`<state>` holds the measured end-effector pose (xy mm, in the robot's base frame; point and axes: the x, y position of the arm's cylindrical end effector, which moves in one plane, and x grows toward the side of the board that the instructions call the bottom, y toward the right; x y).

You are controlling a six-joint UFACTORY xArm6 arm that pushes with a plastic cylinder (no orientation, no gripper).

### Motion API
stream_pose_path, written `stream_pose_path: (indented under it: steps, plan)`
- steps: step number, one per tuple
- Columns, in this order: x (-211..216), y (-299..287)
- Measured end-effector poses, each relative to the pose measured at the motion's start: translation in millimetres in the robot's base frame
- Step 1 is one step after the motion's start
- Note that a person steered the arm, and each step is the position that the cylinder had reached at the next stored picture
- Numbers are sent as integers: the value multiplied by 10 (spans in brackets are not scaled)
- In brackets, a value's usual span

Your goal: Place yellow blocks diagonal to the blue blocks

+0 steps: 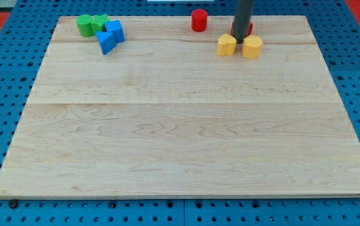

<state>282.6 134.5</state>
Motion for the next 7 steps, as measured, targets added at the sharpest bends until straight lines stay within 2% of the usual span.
stream_pose_path:
  steps: [2, 3, 4, 5, 6, 7]
  plan:
    - [-150, 166]
    - [-142, 473]
    - [128, 572]
    - [293, 171]
    - [657, 11]
    - [385, 418]
